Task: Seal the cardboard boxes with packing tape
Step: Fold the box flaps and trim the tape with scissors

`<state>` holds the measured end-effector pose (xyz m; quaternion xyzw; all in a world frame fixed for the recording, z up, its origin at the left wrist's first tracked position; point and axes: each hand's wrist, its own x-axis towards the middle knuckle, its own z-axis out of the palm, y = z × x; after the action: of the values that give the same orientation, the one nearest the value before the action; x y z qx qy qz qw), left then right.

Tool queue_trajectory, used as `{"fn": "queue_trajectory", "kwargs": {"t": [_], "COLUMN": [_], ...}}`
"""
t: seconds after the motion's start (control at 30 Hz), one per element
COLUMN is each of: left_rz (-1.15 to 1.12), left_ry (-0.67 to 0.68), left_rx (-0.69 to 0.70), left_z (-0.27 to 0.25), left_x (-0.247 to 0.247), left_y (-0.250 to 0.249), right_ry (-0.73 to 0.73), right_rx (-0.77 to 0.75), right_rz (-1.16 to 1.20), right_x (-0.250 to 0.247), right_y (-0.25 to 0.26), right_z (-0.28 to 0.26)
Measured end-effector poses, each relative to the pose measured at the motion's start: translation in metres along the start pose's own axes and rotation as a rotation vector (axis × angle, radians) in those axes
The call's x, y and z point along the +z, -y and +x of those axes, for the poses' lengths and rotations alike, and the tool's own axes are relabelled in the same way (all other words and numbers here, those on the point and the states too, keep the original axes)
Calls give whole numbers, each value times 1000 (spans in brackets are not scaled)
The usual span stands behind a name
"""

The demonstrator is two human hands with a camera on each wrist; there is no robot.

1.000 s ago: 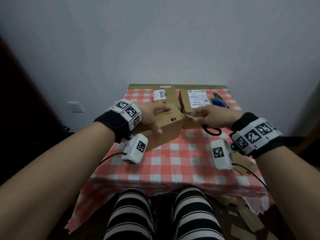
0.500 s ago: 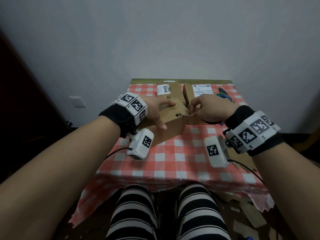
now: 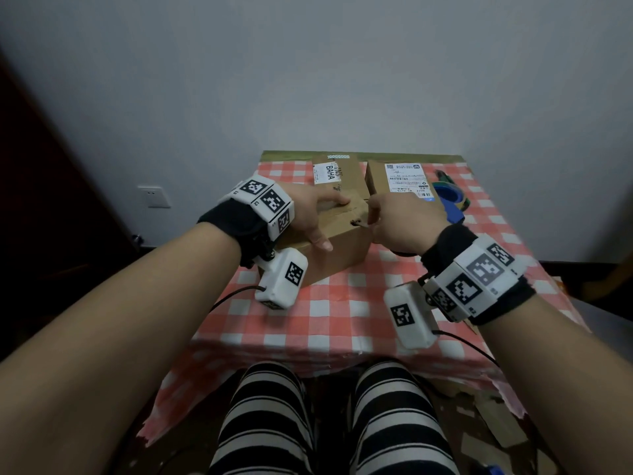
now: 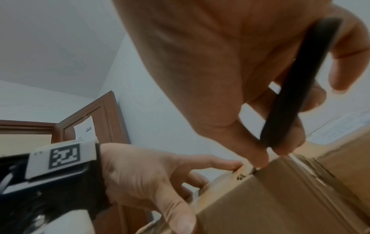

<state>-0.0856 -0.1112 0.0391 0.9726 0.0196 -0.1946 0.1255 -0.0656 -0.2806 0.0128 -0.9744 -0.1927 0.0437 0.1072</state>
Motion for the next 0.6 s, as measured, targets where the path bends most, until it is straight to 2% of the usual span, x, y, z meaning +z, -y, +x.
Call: {"fn": "queue_trajectory", "kwargs": {"t": [0.13,0.33,0.6], "left_rz": [-10,-18,-11], "left_ry": [13,24,40], "left_rx": [-14,-27,-42], "left_z": [0,2,5], "left_x": [-2,-4,-5], "left_y": [1,2,3], "right_ry": [-25,-77,-201], "right_rx": [1,-77,-201], "right_rz": [45,189,114], "right_x": [10,16,20], "right_y": [-8,-21,-41], "right_z": [2,-2,3]}}
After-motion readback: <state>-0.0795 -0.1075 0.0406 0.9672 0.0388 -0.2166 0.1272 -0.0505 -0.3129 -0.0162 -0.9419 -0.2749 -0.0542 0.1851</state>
